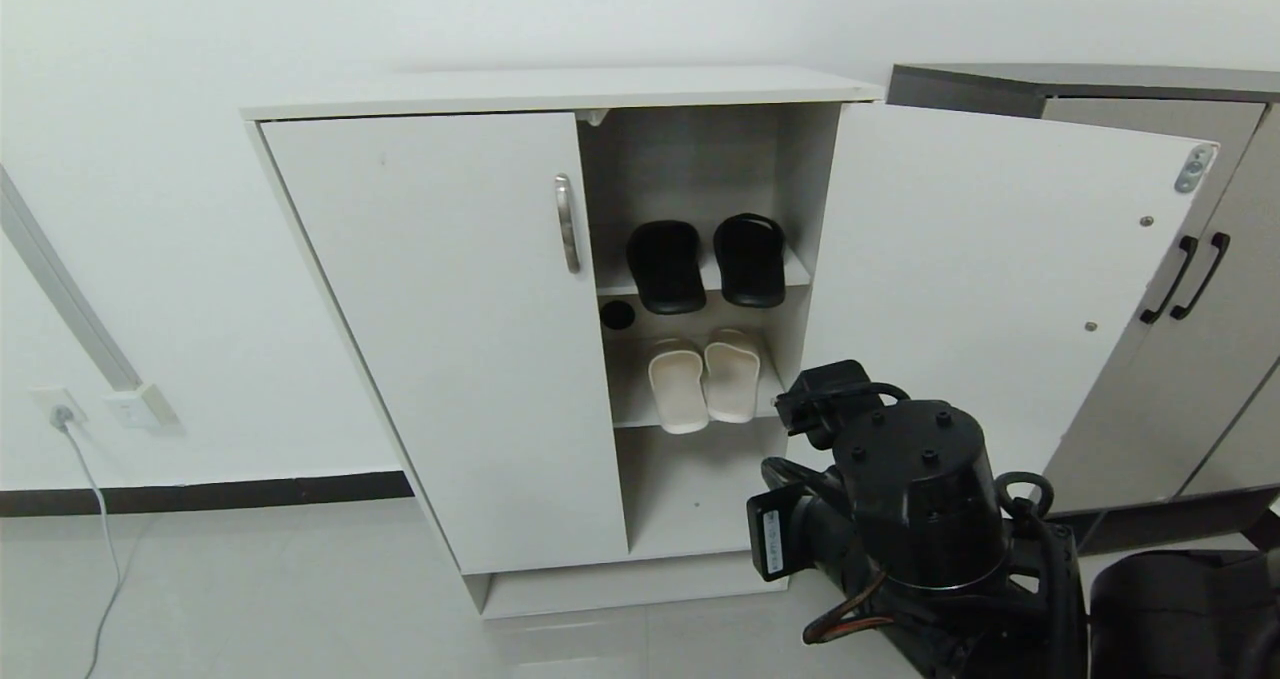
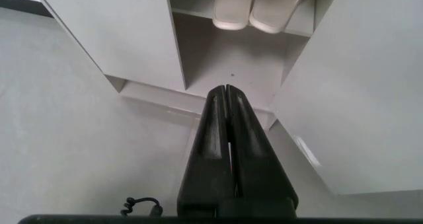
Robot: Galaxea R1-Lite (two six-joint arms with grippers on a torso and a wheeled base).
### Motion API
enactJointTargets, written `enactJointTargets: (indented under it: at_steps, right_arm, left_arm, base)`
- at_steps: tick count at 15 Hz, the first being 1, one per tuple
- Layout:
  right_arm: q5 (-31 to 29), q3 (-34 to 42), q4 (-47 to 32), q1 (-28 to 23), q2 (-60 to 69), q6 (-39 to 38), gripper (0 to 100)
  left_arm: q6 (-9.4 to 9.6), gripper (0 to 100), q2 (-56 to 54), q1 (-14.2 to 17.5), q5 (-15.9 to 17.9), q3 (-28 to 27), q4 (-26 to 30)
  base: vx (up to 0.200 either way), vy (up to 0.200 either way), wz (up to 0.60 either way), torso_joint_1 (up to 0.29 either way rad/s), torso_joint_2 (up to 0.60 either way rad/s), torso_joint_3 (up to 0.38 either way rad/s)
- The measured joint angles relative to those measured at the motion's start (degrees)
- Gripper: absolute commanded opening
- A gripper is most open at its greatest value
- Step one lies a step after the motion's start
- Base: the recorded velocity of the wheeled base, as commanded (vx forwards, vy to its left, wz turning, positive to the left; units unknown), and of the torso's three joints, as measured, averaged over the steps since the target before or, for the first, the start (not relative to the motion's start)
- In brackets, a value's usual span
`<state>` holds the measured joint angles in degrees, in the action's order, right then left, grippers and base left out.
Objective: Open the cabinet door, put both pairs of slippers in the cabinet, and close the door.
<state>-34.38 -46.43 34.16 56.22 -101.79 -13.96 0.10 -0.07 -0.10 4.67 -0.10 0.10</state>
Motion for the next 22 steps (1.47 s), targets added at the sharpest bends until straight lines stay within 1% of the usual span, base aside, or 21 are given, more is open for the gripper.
enactJointTargets:
  at_steps: [9, 12, 15, 22]
  right_arm:
    - [0.0, 0.9, 2.2, -0.1, 0.0, 1.7, 0]
    - [0.0, 1.0, 2.2, 0.0, 0.0, 1.8, 0]
    - [0.0, 1.0, 2.4, 0.1, -0.1, 1.8, 0]
    - [-0.1, 1.2, 2.3, -0.1, -0.1, 2.1, 0]
  left_arm:
    - [0.0, 0, 0.0, 0.0, 0.0, 0.0, 0.1]
    - [0.0, 0, 0.0, 0.0, 0.0, 0.0, 0.1]
    - [0.0, 0, 0.0, 0.0, 0.0, 0.0, -0.1]
    - [0.0, 0, 0.0, 0.0, 0.0, 0.0, 0.0]
  base:
    - [0.0, 0.0, 0.0, 0.0, -0.02, -0.019]
    - [0.0, 0.0, 0.0, 0.012, -0.21, -0.325]
    - [0.0, 0.0, 0.0, 0.036, -0.53, -0.365]
    - [0.0, 0.0, 0.0, 0.12, -0.46, -0.341]
